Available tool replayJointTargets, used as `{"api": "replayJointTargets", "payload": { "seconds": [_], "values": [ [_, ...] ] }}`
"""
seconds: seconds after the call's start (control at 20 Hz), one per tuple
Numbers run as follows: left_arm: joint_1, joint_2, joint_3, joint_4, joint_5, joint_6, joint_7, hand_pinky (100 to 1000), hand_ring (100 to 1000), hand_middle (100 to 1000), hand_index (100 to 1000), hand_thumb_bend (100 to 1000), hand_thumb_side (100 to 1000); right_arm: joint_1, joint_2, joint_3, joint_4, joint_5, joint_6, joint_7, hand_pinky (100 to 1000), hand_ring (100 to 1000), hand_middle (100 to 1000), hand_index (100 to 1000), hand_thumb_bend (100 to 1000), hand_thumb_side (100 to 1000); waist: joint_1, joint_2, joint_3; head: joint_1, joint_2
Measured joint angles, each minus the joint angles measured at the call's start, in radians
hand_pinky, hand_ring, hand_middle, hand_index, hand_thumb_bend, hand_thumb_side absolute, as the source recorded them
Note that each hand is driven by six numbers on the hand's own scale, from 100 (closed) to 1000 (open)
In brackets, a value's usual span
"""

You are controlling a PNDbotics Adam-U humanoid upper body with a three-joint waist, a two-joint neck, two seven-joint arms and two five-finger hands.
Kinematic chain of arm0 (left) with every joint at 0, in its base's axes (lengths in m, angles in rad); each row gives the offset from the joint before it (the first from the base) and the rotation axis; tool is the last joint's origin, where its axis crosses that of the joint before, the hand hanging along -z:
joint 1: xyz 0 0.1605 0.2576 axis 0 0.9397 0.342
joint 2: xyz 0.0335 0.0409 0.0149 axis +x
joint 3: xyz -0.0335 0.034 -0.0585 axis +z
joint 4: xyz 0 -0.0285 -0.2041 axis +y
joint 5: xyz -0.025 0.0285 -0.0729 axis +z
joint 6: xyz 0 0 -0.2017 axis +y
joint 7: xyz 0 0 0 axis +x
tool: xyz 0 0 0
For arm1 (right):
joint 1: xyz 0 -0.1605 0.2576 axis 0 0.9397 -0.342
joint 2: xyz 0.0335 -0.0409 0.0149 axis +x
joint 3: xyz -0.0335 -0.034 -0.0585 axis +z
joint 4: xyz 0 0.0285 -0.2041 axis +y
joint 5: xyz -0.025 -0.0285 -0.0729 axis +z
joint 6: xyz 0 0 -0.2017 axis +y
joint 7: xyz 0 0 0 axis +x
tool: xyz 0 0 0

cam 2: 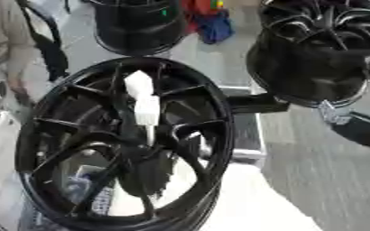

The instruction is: Pull the pin out of the wheel hub.

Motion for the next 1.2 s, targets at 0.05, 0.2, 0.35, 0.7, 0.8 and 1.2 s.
{"api": "replayJointTargets", "payload": {
  "seconds": [0.05, 0.2, 0.35, 0.7, 0.8, 1.2],
  "values": [
    [0.0, 0.0, -0.003, 0.0, 0.0, 0.0, -0.003, 573, 569, 611, 688, 445, 236, -0.024, -0.024, 0.024, 0.0, 0.001, -0.009, 0.015, 770, 647, 705, 807, 241, 137, -0.002, -0.001, 0.006, -0.005, 0.0],
    [0.001, 0.002, -0.01, 0.0, -0.002, 0.001, -0.01, 573, 569, 611, 688, 446, 236, -0.094, -0.095, 0.091, -0.004, -0.005, -0.036, 0.058, 776, 665, 717, 826, 276, 172, -0.006, -0.005, 0.027, -0.022, 0.0],
    [0.001, 0.009, -0.015, 0.0, -0.003, 0.001, -0.016, 573, 568, 610, 688, 448, 236, -0.164, -0.165, 0.136, -0.005, -0.034, -0.052, 0.103, 782, 688, 736, 836, 302, 194, -0.009, -0.005, 0.043, -0.037, 0.0],
    [0.0, 0.017, -0.022, 0.0, -0.005, 0.003, -0.023, 573, 568, 610, 688, 446, 236, -0.339, -0.218, 0.254, 0.003, -0.067, -0.023, 0.21, 812, 789, 806, 883, 340, 178, -0.025, -0.01, 0.066, -0.07, 0.0],
    [-0.003, 0.017, -0.026, 0.001, -0.006, 0.002, -0.027, 574, 568, 610, 688, 446, 237, -0.387, -0.19, 0.296, 0.032, -0.049, -0.017, 0.241, 825, 818, 830, 894, 355, 187, -0.026, -0.013, 0.071, -0.08, 0.0],
    [-0.008, 0.023, -0.03, 0.003, -0.007, 0.002, -0.033, 574, 568, 609, 688, 447, 238, -0.592, -0.015, 0.416, 0.238, 0.048, -0.003, 0.375, 857, 881, 882, 939, 369, 175, -0.031, -0.014, 0.08, -0.095, 0.0]
  ]
}}
